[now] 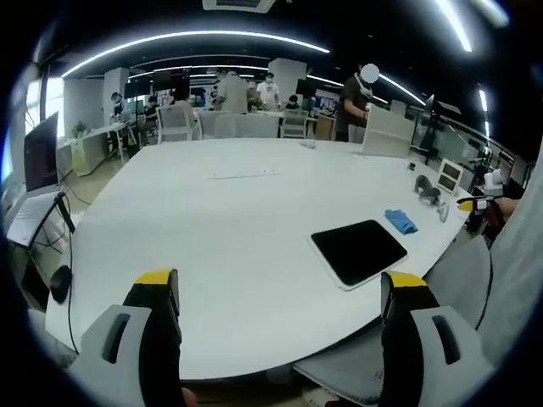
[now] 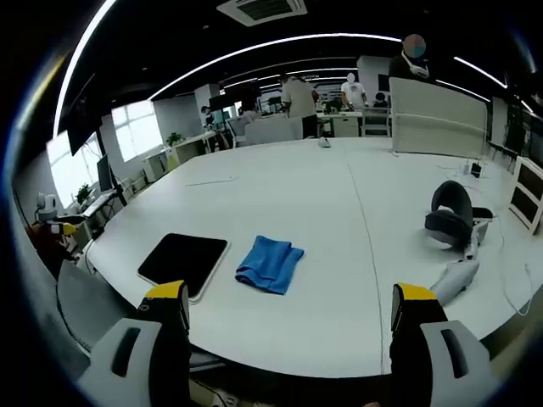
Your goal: Wipe the mirror surface with the cleaning cloth until all visible marks leave the cleaned area.
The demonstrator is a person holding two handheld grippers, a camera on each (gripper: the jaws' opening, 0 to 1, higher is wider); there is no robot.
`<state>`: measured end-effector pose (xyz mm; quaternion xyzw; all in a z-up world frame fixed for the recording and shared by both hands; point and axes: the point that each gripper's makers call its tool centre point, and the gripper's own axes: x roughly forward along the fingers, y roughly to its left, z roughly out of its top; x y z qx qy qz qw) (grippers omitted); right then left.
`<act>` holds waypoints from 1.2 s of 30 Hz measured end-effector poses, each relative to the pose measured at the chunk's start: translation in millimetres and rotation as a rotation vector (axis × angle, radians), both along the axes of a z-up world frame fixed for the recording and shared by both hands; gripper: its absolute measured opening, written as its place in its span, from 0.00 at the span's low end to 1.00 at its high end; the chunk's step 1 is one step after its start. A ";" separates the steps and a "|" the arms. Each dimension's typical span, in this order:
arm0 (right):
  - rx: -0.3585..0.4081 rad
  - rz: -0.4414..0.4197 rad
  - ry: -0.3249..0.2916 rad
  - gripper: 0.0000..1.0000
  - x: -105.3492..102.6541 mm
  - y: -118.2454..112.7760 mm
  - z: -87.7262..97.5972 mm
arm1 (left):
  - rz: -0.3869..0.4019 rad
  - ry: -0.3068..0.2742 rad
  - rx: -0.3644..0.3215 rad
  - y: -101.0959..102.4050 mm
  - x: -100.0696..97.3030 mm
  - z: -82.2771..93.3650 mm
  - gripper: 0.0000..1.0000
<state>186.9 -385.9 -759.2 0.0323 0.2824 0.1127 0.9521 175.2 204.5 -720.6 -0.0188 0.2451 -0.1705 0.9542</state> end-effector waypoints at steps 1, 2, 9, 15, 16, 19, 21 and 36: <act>-0.001 -0.002 -0.003 0.98 0.0 -0.7 -0.2 | -0.005 0.002 0.000 -0.6 0.7 -0.8 0.99; 0.000 -0.002 -0.005 0.98 0.3 -0.4 -0.1 | -0.009 0.002 0.001 -1.5 1.1 -0.9 0.99; 0.000 0.000 -0.012 0.98 4.3 3.0 -1.4 | -0.019 -0.006 0.003 -2.8 6.1 1.2 0.99; -0.020 0.016 -0.015 0.98 3.6 6.8 -0.2 | -0.023 -0.003 0.012 -4.0 2.9 0.9 0.99; -0.018 0.014 -0.015 0.98 3.4 7.0 0.0 | -0.022 -0.002 0.011 -3.8 2.8 0.9 0.99; -0.020 0.022 -0.004 0.98 0.0 8.1 -2.7 | -0.015 -0.004 0.013 -1.7 1.6 2.7 0.99; -0.032 0.025 -0.005 0.98 -1.3 6.1 -3.9 | -0.004 -0.002 0.005 -1.0 0.5 5.3 0.99; -0.023 0.009 -0.019 0.98 9.2 11.5 0.7 | -0.012 0.003 -0.011 -13.2 3.9 3.0 0.99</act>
